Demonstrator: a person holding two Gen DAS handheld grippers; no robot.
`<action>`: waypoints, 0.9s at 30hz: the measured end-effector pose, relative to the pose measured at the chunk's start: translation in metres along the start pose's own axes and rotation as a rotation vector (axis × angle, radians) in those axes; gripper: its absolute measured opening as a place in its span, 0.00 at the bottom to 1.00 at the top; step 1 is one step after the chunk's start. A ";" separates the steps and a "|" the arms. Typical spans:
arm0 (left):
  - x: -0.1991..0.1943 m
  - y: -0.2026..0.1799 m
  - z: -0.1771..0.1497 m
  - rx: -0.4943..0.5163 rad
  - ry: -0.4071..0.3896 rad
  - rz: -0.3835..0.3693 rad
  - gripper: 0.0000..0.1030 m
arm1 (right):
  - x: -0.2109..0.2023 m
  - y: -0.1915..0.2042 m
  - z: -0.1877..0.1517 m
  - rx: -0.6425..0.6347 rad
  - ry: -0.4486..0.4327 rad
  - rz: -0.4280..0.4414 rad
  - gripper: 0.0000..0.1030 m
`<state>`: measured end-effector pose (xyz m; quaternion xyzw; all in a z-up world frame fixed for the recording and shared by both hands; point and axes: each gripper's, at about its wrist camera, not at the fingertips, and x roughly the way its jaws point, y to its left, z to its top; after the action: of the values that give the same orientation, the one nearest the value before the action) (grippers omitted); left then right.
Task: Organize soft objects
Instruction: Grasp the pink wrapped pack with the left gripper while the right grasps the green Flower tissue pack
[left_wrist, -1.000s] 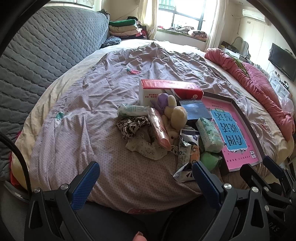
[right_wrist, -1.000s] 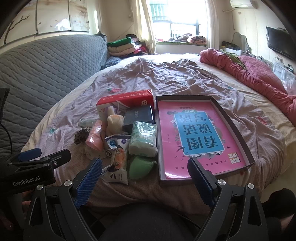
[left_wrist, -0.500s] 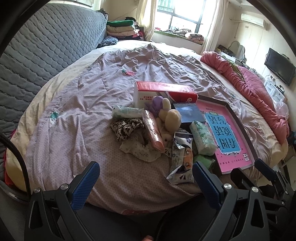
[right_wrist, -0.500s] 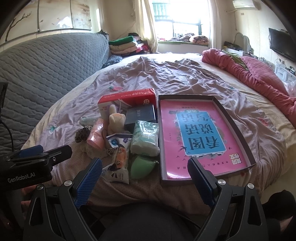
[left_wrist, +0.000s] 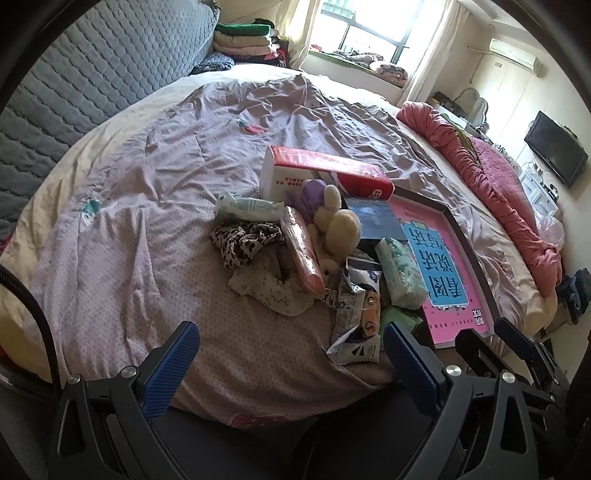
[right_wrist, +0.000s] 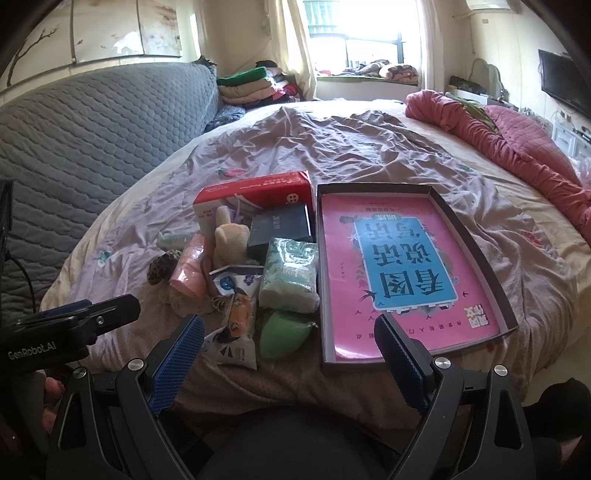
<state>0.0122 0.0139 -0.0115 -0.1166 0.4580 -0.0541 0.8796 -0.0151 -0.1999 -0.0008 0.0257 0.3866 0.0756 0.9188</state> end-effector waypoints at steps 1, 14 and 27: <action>0.001 0.001 0.001 -0.002 0.003 -0.006 0.94 | 0.002 -0.001 0.001 0.003 0.002 0.000 0.91; 0.033 -0.008 0.019 -0.027 0.053 -0.109 0.67 | 0.032 -0.014 0.009 0.029 0.032 -0.025 0.91; 0.071 -0.005 0.028 -0.068 0.127 -0.118 0.54 | 0.073 -0.007 0.017 -0.019 0.082 -0.020 0.91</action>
<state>0.0761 -0.0007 -0.0505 -0.1694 0.5070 -0.0976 0.8395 0.0484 -0.1947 -0.0415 0.0098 0.4234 0.0712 0.9031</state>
